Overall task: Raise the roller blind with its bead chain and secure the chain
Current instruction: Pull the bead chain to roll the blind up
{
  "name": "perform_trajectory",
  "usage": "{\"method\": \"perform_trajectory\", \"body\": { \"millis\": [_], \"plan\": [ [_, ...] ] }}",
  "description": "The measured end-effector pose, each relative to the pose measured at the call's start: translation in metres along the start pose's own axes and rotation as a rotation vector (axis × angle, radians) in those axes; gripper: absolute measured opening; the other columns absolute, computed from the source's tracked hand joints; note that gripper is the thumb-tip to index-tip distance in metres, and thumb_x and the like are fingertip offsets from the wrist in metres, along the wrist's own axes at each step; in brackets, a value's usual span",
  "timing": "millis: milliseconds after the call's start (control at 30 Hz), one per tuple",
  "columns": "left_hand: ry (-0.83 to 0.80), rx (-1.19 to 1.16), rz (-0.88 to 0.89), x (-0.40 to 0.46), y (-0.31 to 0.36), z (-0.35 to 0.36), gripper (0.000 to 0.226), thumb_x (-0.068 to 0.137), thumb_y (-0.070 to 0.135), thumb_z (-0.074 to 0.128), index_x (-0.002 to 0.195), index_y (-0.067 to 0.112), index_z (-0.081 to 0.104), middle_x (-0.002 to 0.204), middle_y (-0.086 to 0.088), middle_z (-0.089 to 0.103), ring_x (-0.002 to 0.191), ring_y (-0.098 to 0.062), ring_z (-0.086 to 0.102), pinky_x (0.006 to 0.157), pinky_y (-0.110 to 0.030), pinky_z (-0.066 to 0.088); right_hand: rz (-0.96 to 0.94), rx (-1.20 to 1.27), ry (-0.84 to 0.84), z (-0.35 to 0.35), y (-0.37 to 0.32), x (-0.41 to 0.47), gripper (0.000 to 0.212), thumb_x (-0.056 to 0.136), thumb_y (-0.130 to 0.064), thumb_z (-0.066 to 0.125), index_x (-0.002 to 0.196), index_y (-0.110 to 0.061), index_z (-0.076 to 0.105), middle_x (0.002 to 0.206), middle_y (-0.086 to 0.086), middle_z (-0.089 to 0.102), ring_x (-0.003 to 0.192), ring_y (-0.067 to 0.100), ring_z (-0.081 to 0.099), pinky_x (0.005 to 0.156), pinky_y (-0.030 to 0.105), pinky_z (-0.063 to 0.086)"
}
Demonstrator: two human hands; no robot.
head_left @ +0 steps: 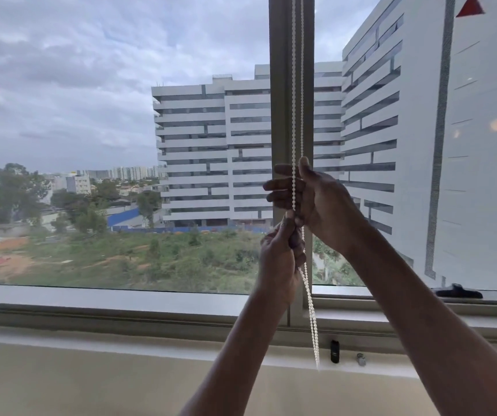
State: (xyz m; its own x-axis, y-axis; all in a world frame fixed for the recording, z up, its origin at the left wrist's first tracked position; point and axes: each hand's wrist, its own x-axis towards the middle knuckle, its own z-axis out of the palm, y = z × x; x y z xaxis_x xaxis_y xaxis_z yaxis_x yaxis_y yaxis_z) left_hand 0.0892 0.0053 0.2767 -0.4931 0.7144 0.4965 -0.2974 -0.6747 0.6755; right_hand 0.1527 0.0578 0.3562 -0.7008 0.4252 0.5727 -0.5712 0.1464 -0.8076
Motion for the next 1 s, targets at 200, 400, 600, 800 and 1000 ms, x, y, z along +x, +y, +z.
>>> {"method": "perform_trajectory", "body": {
  "millis": [200, 400, 600, 800, 1000],
  "plan": [
    [0.023, 0.062, 0.031, 0.001, -0.005, -0.005, 0.042, 0.101, 0.024, 0.048, 0.061, 0.023, 0.056, 0.041, 0.013, 0.029, 0.033, 0.001, 0.020, 0.032, -0.013, 0.020, 0.038, 0.122, 0.078, 0.014, -0.003, 0.013, 0.039, 0.104, -0.034, 0.038, 0.103, -0.005, 0.065, 0.052, -0.004, 0.043, 0.038, 0.007, 0.028, 0.039, 0.021, 0.023],
    [0.035, 0.232, 0.113, 0.007, -0.006, -0.014, 0.050, 0.102, 0.024, 0.048, 0.052, 0.026, 0.050, 0.044, 0.013, 0.033, 0.036, 0.000, 0.024, 0.036, -0.015, 0.023, -0.037, 0.206, 0.117, 0.016, 0.005, 0.014, 0.038, 0.105, -0.031, 0.036, 0.087, -0.009, 0.061, 0.044, -0.008, 0.029, 0.034, 0.006, 0.016, 0.035, 0.018, 0.017],
    [0.012, 0.502, 0.306, 0.013, -0.006, -0.014, 0.053, 0.102, 0.021, 0.042, 0.052, 0.033, 0.056, 0.046, 0.015, 0.038, 0.045, -0.001, 0.028, 0.045, -0.020, 0.021, -0.215, -0.001, 0.217, 0.020, 0.013, 0.017, 0.039, 0.104, -0.026, 0.039, 0.068, -0.018, 0.052, 0.041, -0.009, 0.034, 0.031, 0.006, 0.020, 0.037, 0.015, 0.016],
    [0.036, 0.487, 0.205, 0.031, 0.005, -0.019, 0.053, 0.107, 0.027, 0.029, 0.072, 0.016, 0.068, 0.059, 0.002, 0.065, 0.053, -0.008, 0.055, 0.055, -0.022, 0.042, -0.374, -0.210, 0.329, 0.019, 0.020, 0.015, 0.040, 0.097, -0.035, 0.043, 0.061, -0.022, 0.049, 0.043, -0.006, 0.034, 0.037, 0.011, 0.025, 0.039, 0.020, 0.020],
    [-0.110, 0.164, -0.011, 0.055, 0.063, 0.011, 0.062, 0.102, 0.051, 0.024, 0.103, 0.004, 0.063, 0.091, -0.012, 0.076, 0.085, -0.021, 0.071, 0.081, -0.029, 0.053, -0.414, -0.345, 0.355, 0.018, 0.057, -0.008, 0.040, 0.100, -0.026, 0.042, 0.062, -0.014, 0.046, 0.048, -0.005, 0.039, 0.041, 0.010, 0.032, 0.040, 0.024, 0.024]
  ]
}}
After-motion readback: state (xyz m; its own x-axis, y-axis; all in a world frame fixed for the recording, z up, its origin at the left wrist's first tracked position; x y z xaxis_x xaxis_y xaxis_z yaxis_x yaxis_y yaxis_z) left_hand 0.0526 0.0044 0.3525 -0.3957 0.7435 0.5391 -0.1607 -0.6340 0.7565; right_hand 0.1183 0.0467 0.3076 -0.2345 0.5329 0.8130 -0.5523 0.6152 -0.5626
